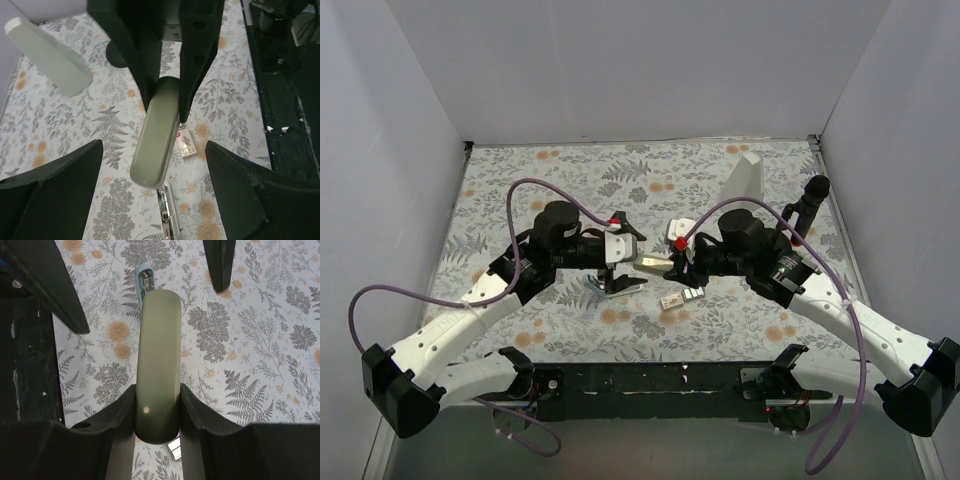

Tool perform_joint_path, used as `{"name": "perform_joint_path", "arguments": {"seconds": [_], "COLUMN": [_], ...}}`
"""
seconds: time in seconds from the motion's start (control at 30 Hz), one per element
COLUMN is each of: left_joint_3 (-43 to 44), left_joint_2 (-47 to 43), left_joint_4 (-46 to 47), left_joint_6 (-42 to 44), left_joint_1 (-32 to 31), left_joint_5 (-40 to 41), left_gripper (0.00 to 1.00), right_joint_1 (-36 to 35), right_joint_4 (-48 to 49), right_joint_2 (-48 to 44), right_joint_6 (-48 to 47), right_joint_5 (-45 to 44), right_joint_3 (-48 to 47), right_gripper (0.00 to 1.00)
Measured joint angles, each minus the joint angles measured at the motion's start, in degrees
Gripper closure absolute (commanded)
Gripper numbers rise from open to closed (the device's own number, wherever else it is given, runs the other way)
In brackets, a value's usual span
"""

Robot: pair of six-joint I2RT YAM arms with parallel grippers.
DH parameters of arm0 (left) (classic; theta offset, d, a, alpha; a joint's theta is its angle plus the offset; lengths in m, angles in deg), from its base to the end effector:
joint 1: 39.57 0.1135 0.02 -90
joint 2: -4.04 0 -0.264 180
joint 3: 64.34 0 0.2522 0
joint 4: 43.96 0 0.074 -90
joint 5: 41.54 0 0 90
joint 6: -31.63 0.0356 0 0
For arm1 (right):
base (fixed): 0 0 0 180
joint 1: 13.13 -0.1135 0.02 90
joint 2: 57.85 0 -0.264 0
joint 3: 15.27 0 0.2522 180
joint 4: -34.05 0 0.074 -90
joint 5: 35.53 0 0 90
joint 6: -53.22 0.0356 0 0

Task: Load the staples into the stapler

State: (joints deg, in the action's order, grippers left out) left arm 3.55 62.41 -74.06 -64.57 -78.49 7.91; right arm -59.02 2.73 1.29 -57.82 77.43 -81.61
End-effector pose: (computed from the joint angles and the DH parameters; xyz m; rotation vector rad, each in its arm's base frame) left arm 0.1604 -0.1593 0.3445 1.0362 1.7441 -1.1928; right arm 0.1517 0.1764 0.3281 -1.3241 1.5253 0.6764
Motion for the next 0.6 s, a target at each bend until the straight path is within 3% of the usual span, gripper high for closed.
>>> {"name": "perform_joint_path", "arguments": {"seconds": [0.2,0.6], "left_joint_3": [4.96,6.05], "left_joint_2": [6.69,9.84], "left_joint_4": [-5.86,-10.34], "left_joint_6": [3.04,4.79], "left_joint_1": [-7.96,-10.34], "left_joint_5": [2.40,8.24], "left_gripper": [0.31,0.47], "right_joint_1": [-1.11,-1.44], "right_joint_4": [-3.06,-3.56], "right_joint_2": [-0.31,-0.33], "right_joint_6": [-1.51,-1.66], "right_joint_5": [1.16,2.23], "right_joint_3": [0.00,0.00], "right_gripper": [0.99,0.99]}}
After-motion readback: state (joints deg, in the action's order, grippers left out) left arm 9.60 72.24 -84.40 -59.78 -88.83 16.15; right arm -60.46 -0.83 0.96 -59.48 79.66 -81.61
